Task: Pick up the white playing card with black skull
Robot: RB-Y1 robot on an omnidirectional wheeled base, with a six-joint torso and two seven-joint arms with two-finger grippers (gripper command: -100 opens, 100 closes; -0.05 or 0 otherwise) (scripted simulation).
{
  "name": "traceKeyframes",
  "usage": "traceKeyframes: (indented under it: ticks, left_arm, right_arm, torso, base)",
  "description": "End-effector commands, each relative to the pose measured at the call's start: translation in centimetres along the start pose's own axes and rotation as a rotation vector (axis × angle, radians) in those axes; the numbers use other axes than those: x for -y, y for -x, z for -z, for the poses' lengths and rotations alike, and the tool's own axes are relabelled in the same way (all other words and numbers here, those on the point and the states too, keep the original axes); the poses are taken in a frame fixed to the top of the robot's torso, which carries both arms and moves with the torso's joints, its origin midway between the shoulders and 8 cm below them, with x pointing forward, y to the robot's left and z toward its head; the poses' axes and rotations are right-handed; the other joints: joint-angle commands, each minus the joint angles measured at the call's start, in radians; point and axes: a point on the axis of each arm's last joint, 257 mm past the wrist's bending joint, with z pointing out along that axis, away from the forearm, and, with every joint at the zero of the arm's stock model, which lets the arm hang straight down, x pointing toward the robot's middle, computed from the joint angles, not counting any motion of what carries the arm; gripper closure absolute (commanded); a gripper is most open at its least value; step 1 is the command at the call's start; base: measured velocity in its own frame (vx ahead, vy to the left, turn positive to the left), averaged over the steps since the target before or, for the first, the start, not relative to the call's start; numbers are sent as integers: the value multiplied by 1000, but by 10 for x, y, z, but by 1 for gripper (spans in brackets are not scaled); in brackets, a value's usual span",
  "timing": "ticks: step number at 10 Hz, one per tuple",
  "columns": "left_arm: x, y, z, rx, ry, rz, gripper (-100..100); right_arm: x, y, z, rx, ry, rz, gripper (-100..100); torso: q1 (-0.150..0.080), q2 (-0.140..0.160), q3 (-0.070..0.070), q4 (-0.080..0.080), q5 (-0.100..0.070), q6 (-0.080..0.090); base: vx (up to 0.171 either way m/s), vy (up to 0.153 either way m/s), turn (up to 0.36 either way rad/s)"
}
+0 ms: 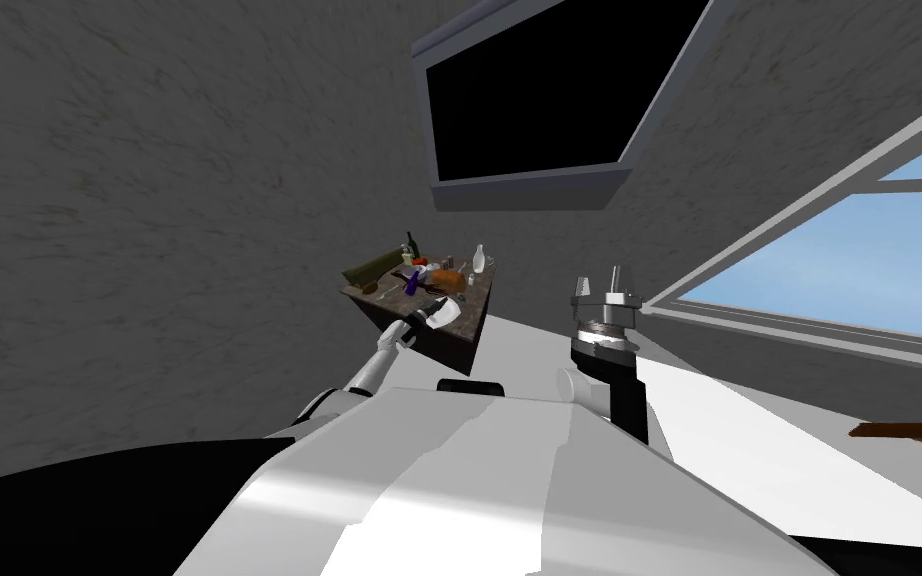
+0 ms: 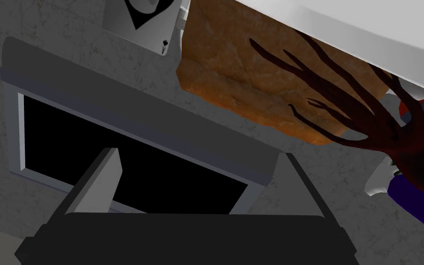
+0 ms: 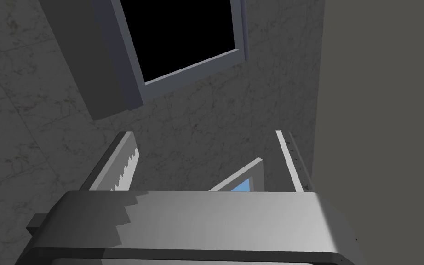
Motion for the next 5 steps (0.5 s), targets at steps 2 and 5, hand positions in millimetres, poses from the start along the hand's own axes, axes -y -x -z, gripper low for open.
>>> traceKeyframes:
  ticks: [2, 5]
  left_arm:
    - [-15, -14, -6, -58, 20, -49, -100]
    - [-27, -24, -10, -97, 37, -79, -100]
  right_arm:
    - [0, 0, 0, 0, 0, 0, 0]
    - [0, 0, 0, 0, 0, 0, 0]
  torso:
    - [0, 0, 0, 0, 0, 0]
    - [-2, -1, 0, 0, -1, 0]
  base:
    - [7, -25, -127]
    - [14, -41, -99]
